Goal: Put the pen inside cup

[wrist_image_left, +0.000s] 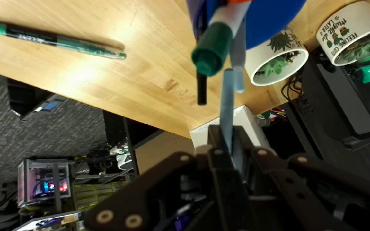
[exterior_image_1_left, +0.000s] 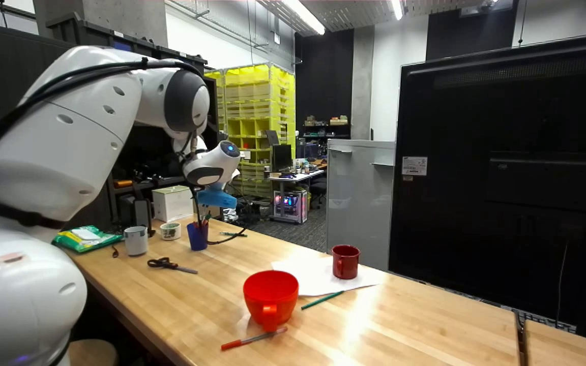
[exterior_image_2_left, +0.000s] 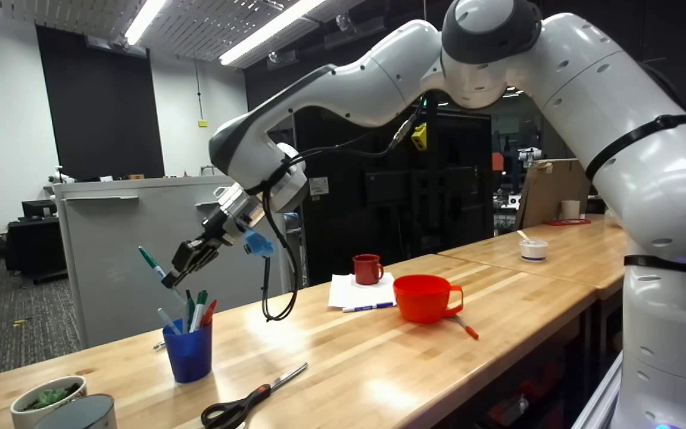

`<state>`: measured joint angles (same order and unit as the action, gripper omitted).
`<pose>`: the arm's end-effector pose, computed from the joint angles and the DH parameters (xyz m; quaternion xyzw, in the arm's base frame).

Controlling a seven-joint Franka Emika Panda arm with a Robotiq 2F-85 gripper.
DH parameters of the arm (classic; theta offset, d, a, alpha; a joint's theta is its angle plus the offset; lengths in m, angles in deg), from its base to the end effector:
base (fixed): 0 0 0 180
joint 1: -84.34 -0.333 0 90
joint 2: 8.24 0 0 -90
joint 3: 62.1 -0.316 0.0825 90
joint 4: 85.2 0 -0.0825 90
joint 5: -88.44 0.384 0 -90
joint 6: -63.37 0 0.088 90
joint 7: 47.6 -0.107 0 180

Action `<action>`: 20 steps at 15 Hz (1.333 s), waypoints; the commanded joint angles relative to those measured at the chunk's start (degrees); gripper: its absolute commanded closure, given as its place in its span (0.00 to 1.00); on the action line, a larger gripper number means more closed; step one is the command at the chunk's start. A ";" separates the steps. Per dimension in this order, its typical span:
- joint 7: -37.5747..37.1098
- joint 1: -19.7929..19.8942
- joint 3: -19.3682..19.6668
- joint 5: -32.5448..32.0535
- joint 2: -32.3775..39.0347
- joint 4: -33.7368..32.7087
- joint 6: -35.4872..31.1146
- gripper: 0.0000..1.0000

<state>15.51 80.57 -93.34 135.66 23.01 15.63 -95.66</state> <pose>0.6106 0.3296 0.3355 -0.8318 -0.3782 -0.2872 0.2873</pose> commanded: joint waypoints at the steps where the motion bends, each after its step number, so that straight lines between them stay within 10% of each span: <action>1: 0.71 1.65 -1.47 3.99 -4.71 6.86 -3.89 0.97; 12: 11.31 3.03 -7.21 13.02 -2.57 8.08 -11.14 0.97; 20: 32.31 7.25 -14.86 19.12 2.59 4.98 -18.85 0.97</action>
<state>40.04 84.98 -103.46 151.48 22.95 22.14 -111.41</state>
